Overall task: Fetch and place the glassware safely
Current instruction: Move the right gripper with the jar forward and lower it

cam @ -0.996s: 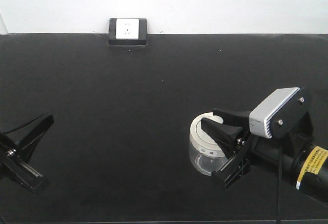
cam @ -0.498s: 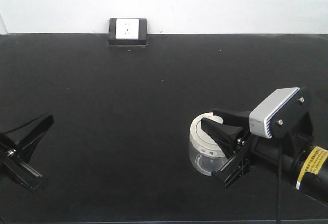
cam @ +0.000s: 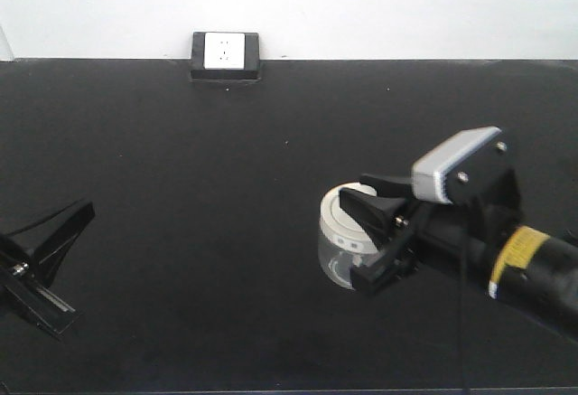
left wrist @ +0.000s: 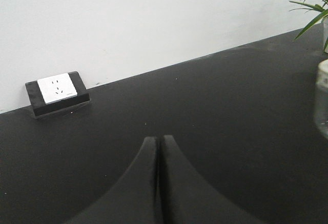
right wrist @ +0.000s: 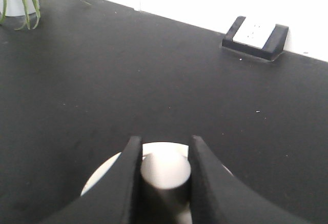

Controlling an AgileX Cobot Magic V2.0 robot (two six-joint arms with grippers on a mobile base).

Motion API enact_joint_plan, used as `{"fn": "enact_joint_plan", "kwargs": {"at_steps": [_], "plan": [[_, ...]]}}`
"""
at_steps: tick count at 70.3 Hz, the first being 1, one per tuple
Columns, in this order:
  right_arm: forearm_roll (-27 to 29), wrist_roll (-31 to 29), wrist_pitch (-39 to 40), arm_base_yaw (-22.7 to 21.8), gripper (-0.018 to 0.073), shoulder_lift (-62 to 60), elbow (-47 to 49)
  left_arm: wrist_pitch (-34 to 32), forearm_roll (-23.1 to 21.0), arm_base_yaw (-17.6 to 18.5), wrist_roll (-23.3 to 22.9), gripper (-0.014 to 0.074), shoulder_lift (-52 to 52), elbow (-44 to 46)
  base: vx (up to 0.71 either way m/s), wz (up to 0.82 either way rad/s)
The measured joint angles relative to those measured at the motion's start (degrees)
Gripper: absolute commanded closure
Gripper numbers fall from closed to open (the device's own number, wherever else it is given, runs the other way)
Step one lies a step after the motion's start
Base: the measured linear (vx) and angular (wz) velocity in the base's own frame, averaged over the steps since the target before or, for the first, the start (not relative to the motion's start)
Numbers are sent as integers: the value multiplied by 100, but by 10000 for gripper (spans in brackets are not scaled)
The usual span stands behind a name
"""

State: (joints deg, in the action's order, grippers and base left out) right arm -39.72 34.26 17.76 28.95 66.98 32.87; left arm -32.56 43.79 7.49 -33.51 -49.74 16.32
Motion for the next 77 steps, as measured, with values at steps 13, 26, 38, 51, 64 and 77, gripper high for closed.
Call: {"fn": "enact_joint_plan", "kwargs": {"at_steps": [13, 26, 38, 51, 64, 77], "plan": [[39, -194, 289, 0, 560, 1008, 701, 0, 0, 0, 0, 603, 0, 0, 0, 0], [467, -682, 1447, -275, 560, 1968, 1073, 0, 0, 0, 0, 603, 0, 0, 0, 0], [757, -1178, 2460, -841, 560, 2606, 1125, 0, 0, 0, 0, 603, 0, 0, 0, 0], [740, -1377, 2727, -1105, 560, 3201, 1125, 0, 0, 0, 0, 603, 0, 0, 0, 0], [681, -1643, 3176, -1115, 560, 3864, 1214, 0, 0, 0, 0, 603, 0, 0, 0, 0], [686, -1968, 3222, -1115, 560, 4309, 1424, 0, 0, 0, 0, 603, 0, 0, 0, 0]]}}
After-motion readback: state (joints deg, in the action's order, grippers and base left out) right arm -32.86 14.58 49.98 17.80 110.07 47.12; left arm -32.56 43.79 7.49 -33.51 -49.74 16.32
